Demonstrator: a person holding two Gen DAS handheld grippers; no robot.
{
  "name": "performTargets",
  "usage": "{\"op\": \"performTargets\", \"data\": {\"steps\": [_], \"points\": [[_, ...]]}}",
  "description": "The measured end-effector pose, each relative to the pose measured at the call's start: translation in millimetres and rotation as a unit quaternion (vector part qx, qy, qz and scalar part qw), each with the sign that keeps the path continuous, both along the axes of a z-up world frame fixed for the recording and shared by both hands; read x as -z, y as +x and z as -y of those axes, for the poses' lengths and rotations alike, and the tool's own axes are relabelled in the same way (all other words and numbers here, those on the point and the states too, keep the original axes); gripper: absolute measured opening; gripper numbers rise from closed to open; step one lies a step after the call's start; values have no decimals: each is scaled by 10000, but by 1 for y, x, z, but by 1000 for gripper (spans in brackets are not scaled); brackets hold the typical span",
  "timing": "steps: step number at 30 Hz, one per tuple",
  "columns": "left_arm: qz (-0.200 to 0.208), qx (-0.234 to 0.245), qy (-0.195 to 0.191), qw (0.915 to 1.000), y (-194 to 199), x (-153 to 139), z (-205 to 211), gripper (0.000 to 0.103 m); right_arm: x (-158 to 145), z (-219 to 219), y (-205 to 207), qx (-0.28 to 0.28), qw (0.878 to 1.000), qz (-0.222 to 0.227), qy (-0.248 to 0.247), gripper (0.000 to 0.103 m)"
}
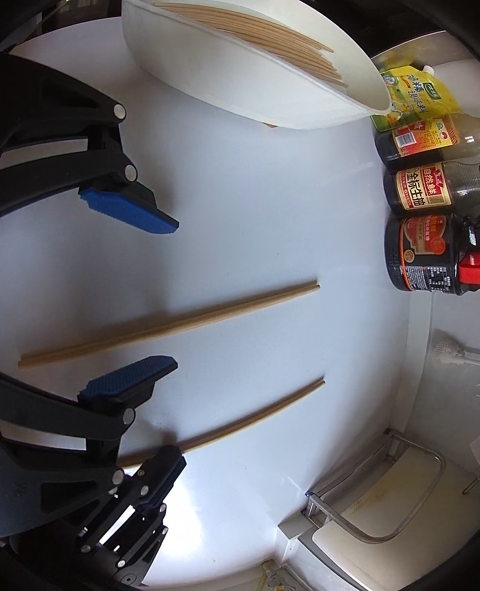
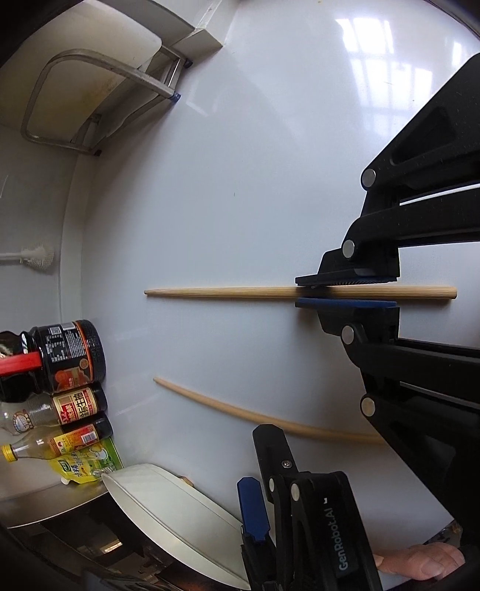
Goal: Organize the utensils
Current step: 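Lower both open tools over the last two chopsticks, one per tool, then close the left tool on one chopstick while the right tool grasps the other, then lift both chopsticks and carry them over the white basin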
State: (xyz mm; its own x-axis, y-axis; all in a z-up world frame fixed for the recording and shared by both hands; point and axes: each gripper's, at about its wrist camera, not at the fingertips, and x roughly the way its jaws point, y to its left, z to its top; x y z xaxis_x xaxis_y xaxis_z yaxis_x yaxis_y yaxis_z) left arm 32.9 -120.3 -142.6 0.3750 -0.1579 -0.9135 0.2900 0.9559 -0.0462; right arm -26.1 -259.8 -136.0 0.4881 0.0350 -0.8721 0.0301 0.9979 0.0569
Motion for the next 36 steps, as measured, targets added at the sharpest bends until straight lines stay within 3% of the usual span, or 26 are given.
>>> {"op": "performTargets", "data": {"steps": [7,10,13,17,19,21,23,24,31,36], "points": [[23,-112,84,9999,3,11,-2,68,1,13,-9,167,9999,14,7,8],[81,-35,170,9998,1,12,3,68,-2,17,-7,264,9996,121,69,27],[134,16,244,9996,0,13,8,66,-1,17,-1,274,9996,107,5,27],[242,129,245,9993,-5,11,13,52,2,12,3,160,9995,116,-231,27],[296,192,250,9991,-7,10,15,41,3,8,3,76,9992,136,-359,27],[360,293,248,9986,-10,9,18,18,3,6,2,22,9994,141,-317,26],[336,374,245,9984,-12,8,21,9,3,4,2,-30,9995,133,-286,16],[315,396,231,9985,-12,8,20,8,3,3,2,-35,9996,112,-257,6],[-8,414,71,9991,-7,3,10,7,-3,10,2,273,9988,6,410,6],[210,480,19,9986,-8,-27,-4,7,-27,2,3,381,9972,143,624,6]]}}
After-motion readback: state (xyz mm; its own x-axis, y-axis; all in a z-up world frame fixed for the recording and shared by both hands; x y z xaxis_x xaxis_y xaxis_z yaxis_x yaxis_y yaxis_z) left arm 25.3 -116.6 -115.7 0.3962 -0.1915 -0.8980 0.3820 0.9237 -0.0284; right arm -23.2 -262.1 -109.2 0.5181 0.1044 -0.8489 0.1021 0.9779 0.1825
